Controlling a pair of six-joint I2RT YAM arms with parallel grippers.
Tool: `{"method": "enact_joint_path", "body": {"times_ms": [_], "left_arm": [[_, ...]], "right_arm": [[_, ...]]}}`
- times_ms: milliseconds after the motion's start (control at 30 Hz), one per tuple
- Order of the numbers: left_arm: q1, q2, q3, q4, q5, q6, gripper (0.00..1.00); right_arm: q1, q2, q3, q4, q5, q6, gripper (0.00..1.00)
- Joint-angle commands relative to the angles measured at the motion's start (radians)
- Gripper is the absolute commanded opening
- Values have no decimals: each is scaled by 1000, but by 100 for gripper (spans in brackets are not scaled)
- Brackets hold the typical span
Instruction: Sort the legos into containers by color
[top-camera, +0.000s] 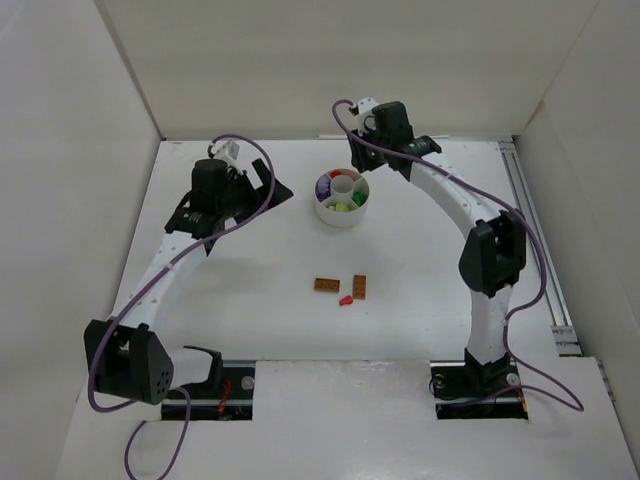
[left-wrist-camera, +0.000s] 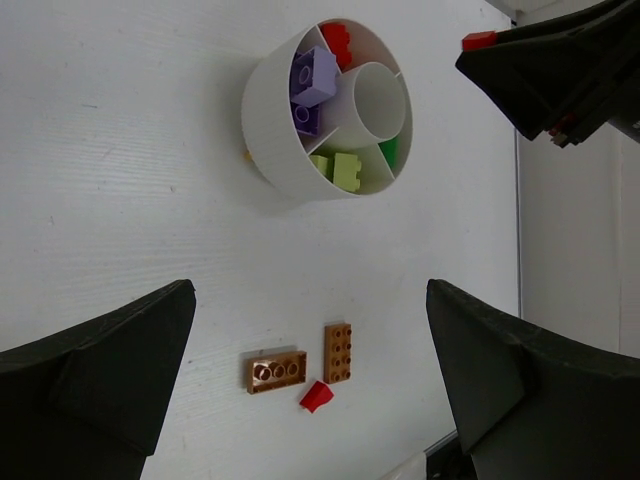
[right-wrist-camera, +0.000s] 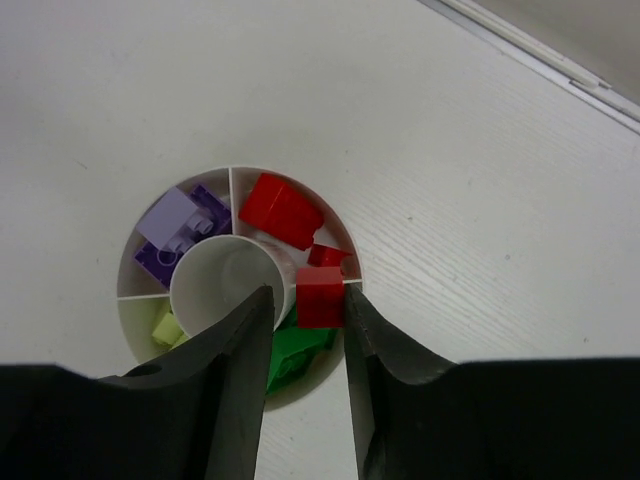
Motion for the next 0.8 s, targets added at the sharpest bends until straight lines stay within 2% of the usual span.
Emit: {"method": "enact_joint_path", "body": {"times_ms": [0,33,167,300,467,567,600,667,767], "left_arm": [[6,-61,-13,6,-5,0,100],[6,-61,-24,6,-5,0,100],[6,-100,-35,6,-5,-9,100],[6,-100,-44,6,-16,-9,100],[6,-89,-35,-3,-25,-9,100],[6,-78,-26,-3,-25,-9,100],[6,-66,-26,-3,-25,-9,100],[6,-66,-26,-3,-25,-9,100],[6,-57,-26,-3,-25,-9,100]], "right_arm": [[0,14,26,35,-27,7,38],[0,29,37,35,-27,7,30],[0,69,72,45,-37,7,18],[0,80,72,55,-28,16,11],[0,101,72,64,-28,16,11],[0,111,63,64,-37,25,18],[0,111,63,64,-37,25,25],[0,111,52,64,-37,36,32],[0,121,52,64,-48,36,35]]}}
